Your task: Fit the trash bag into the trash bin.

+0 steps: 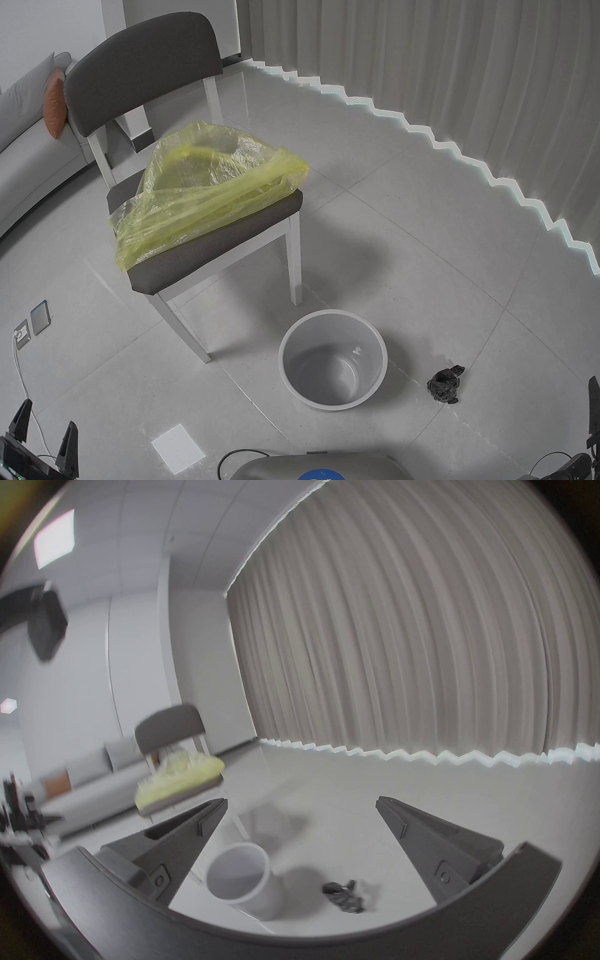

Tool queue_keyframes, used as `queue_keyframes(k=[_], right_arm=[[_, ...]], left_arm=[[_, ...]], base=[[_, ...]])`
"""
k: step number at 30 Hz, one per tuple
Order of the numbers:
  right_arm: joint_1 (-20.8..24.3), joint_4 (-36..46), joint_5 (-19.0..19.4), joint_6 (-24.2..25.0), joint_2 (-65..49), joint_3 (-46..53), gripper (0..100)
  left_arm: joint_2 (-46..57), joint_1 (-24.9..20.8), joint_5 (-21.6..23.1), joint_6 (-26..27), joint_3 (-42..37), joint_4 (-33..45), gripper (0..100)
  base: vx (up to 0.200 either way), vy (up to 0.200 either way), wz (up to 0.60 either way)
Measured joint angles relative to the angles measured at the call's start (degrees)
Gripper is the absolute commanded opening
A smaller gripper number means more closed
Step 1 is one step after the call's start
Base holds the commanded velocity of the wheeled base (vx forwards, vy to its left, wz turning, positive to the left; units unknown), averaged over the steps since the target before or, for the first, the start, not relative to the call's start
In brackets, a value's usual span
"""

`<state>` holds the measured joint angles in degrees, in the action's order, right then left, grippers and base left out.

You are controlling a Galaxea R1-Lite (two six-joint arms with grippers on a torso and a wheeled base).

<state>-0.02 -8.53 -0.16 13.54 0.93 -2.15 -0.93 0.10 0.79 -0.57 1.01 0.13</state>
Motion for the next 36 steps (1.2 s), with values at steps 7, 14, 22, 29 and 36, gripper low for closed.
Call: queue_keyframes(k=[7, 14, 22, 29, 36], right_arm=[[0.1, 1.5, 3.4, 4.9, 0.3, -5.3, 100], [0.5, 2.3, 8.1, 1.5, 7.4, -15.9, 100], [0.8, 2.3, 10.5, -6.4, 24.2, -27.6, 100], [0.9, -1.8, 11.2, -10.6, 38.8, -31.9, 100], [0.9, -7.8, 10.8, -11.9, 47.6, -32.6, 100]], left_arm=[[0.0, 0.0, 0.0, -0.6, 0.0, 0.0, 100], [0.0, 0.0, 0.1, -0.1, 0.0, -0.2, 100], [-1.5, -0.4, 1.6, 2.3, 6.5, -2.4, 100], [-11.4, 0.0, -0.2, 5.4, 16.7, -3.0, 100], [-28.1, 0.6, -3.9, 6.9, 26.0, -3.2, 100]], base=[[0.000, 0.000, 0.00], [0.000, 0.000, 0.00], [0.000, 0.000, 0.00], [0.000, 0.000, 0.00], [0.000, 0.000, 0.00]])
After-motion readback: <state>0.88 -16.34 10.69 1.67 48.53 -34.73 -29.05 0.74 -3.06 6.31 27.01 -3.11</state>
